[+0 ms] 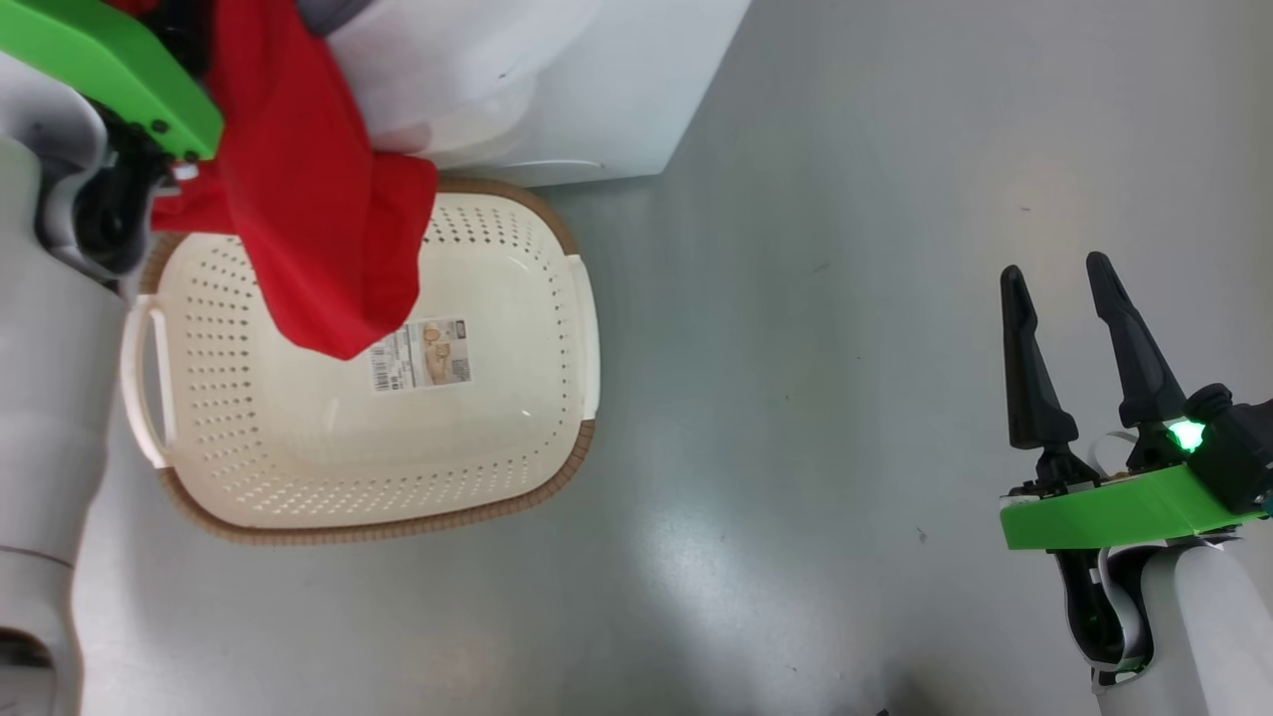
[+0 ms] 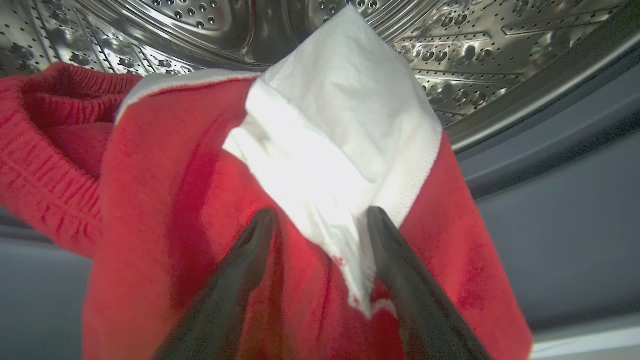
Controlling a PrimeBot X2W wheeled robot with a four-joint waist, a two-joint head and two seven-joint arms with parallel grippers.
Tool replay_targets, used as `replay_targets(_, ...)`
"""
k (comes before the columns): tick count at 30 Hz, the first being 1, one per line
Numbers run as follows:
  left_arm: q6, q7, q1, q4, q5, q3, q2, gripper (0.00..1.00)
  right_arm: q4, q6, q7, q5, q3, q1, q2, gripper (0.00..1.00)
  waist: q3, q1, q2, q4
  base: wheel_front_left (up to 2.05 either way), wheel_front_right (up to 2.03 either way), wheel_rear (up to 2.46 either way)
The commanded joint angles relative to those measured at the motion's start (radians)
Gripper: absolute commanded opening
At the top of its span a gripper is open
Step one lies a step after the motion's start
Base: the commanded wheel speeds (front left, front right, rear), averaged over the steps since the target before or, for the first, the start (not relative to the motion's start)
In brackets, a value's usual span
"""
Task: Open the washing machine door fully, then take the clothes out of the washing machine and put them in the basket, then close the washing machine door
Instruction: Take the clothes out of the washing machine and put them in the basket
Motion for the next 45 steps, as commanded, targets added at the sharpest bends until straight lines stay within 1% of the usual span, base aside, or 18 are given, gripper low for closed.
replay_targets(1,-0.005,0.002,-0.022,-0.008,-0.006,0.007,0.057,1.00,-0.023,0.006,-0.006,0.009,0.027,0.001,-0.002,1.00,0.005,0.0000,0.0000,-0.007,0.00,0.00,0.00)
replay_targets(4,-0.005,0.000,-0.042,0.023,-0.023,-0.024,0.066,1.00,-0.024,0.006,-0.006,0.010,0.027,0.000,-0.002,1.00,0.009,0.0000,0.0000,-0.014,0.00,0.00,0.00)
replay_targets(5,-0.005,-0.004,-0.048,0.032,-0.028,-0.033,0.067,0.70,-0.024,0.006,-0.006,0.010,0.027,-0.001,-0.002,1.00,0.010,0.0000,0.0000,-0.016,0.00,0.00,0.00)
replay_targets(6,-0.005,-0.007,-0.053,0.039,-0.034,-0.041,0.067,0.50,-0.025,0.006,-0.006,0.010,0.027,-0.002,-0.002,1.00,0.011,0.0000,0.0000,-0.017,0.00,0.00,0.00)
replay_targets(7,-0.005,-0.008,-0.057,0.045,-0.039,-0.052,0.067,0.34,-0.025,0.006,-0.006,0.010,0.026,-0.002,-0.002,1.00,0.011,0.0000,0.0000,-0.017,0.00,0.00,0.00)
replay_targets(8,-0.005,-0.015,-0.060,0.049,-0.042,-0.063,0.067,0.00,-0.026,0.006,-0.006,0.010,0.026,-0.003,-0.002,1.00,0.012,0.0000,0.0000,-0.017,0.00,0.00,0.00)
replay_targets(12,-0.005,-0.063,-0.066,0.054,-0.074,-0.087,0.067,0.00,-0.028,0.006,-0.006,0.008,0.021,-0.006,-0.002,1.00,0.013,0.0000,0.0000,-0.015,0.00,0.00,0.00)
replay_targets(19,-0.005,-0.218,-0.039,0.041,-0.120,-0.120,0.069,0.00,-0.027,0.006,-0.006,0.002,0.003,-0.005,-0.002,1.00,-0.001,0.0000,0.0000,0.007,0.00,0.00,0.00)
replay_targets(23,-0.005,-0.263,-0.001,-0.001,-0.126,-0.103,0.077,0.00,-0.028,0.006,-0.006,-0.004,-0.008,0.001,-0.002,1.00,-0.020,0.0000,0.0000,0.025,0.00,0.00,0.00)
replay_targets(26,-0.005,-0.264,0.046,-0.126,-0.065,0.006,0.094,0.00,-0.031,0.006,-0.006,-0.008,-0.017,0.005,-0.002,1.00,-0.029,0.0000,0.0000,0.040,0.00,0.00,0.00)
replay_targets(28,-0.005,-0.264,0.107,-0.227,0.014,0.097,0.086,0.00,-0.033,0.006,-0.006,-0.012,-0.020,0.008,-0.002,1.00,-0.036,0.0000,0.0000,0.048,0.00,0.00,0.00)
replay_targets(30,-0.005,-0.265,0.177,-0.331,0.102,0.191,0.062,0.00,-0.035,0.006,-0.006,-0.015,-0.022,0.014,-0.002,1.00,-0.041,0.0000,0.0000,0.055,0.00,0.00,0.00)
replay_targets(31,-0.005,-0.265,0.177,-0.331,0.102,0.191,0.062,0.00,-0.035,0.006,-0.006,-0.015,-0.022,0.014,-0.002,1.00,-0.041,0.0000,0.0000,0.055,0.00,0.00,0.00)
replay_targets(32,-0.005,-0.265,0.249,-0.433,0.189,0.273,0.026,0.00,-0.034,0.006,-0.006,-0.018,-0.026,0.019,-0.002,1.00,-0.049,0.0000,0.0000,0.061,0.00,0.00,0.00)
replay_targets(33,-0.005,-0.265,0.249,-0.433,0.189,0.273,0.026,0.00,-0.034,0.006,-0.006,-0.018,-0.026,0.019,-0.002,1.00,-0.049,0.0000,0.0000,0.061,0.00,0.00,0.00)
replay_targets(36,-0.005,-0.265,0.346,-0.583,0.286,0.374,-0.036,0.00,-0.033,0.006,-0.006,-0.022,-0.026,0.025,-0.002,1.00,-0.058,0.0000,0.0000,0.069,0.00,0.00,0.00)
replay_targets(39,-0.005,-0.265,0.430,-0.715,0.354,0.438,-0.086,0.00,-0.031,0.006,-0.006,-0.025,-0.025,0.032,-0.002,1.00,-0.069,0.0000,0.0000,0.076,0.00,0.00,0.00)
replay_targets(45,-0.005,-0.265,0.584,-0.935,0.452,0.476,-0.137,0.00,-0.026,0.006,-0.006,-0.025,-0.019,0.040,-0.002,1.00,-0.085,0.0000,0.0000,0.079,0.00,0.00,0.00)
